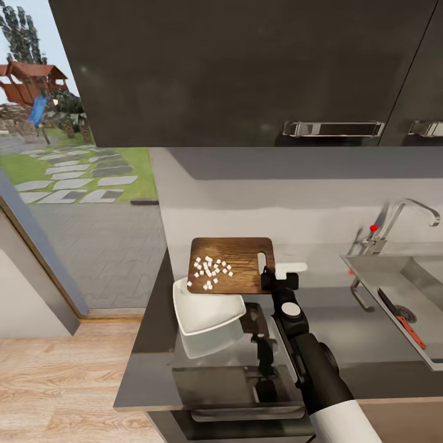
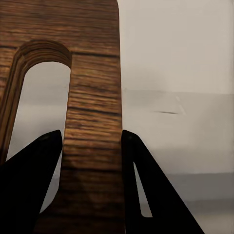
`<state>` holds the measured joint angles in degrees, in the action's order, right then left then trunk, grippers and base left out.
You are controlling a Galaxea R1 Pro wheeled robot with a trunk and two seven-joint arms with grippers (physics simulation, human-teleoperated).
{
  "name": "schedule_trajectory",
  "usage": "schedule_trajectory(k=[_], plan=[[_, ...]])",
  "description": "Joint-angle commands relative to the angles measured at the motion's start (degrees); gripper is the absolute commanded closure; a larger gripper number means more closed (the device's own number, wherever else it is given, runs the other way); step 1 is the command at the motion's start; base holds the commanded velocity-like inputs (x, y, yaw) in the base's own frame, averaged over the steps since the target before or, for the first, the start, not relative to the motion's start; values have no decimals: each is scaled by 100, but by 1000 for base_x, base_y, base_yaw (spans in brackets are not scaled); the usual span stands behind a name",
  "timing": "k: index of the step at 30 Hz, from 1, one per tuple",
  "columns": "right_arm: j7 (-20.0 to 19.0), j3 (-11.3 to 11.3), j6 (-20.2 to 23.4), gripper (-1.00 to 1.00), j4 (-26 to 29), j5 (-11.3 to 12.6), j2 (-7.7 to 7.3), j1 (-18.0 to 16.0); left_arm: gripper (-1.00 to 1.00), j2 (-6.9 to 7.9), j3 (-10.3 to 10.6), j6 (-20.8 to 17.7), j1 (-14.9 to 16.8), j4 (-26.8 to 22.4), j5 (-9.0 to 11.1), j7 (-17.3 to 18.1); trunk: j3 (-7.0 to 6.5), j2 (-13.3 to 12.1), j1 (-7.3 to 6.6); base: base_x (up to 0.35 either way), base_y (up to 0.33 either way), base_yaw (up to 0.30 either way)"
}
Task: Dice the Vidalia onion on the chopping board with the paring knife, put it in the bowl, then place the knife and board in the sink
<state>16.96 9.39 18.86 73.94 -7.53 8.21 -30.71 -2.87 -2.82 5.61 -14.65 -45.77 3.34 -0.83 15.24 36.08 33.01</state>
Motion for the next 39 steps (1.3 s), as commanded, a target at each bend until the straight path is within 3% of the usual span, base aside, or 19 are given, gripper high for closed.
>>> schedule_trajectory(k=[1, 14, 21, 35, 39], plan=[[18, 10, 51, 100, 3, -65, -2, -5, -100, -3, -6, 7, -2, -5, 35, -5, 7, 7, 2, 0, 0, 0], [24, 16, -61, 100, -5, -68, -3, -5, -100, -3, -4, 10, -2, -6, 35, -5, 7, 7, 2, 27, 12, 0], [26, 19, -166, 100, -76, -247, -3, -5, -100, -2, -5, 10, -2, -10, 35, -5, 7, 7, 2, 39, 31, 0], [35, 19, -282, 100, -192, -275, -2, -5, -100, -2, -2, 11, -2, -11, 35, -5, 7, 7, 2, 0, 0, 0], [35, 13, -554, 100, -354, -281, -3, -4, -100, -2, 0, 10, -2, -11, 35, -5, 7, 7, 2, 0, 0, 0]])
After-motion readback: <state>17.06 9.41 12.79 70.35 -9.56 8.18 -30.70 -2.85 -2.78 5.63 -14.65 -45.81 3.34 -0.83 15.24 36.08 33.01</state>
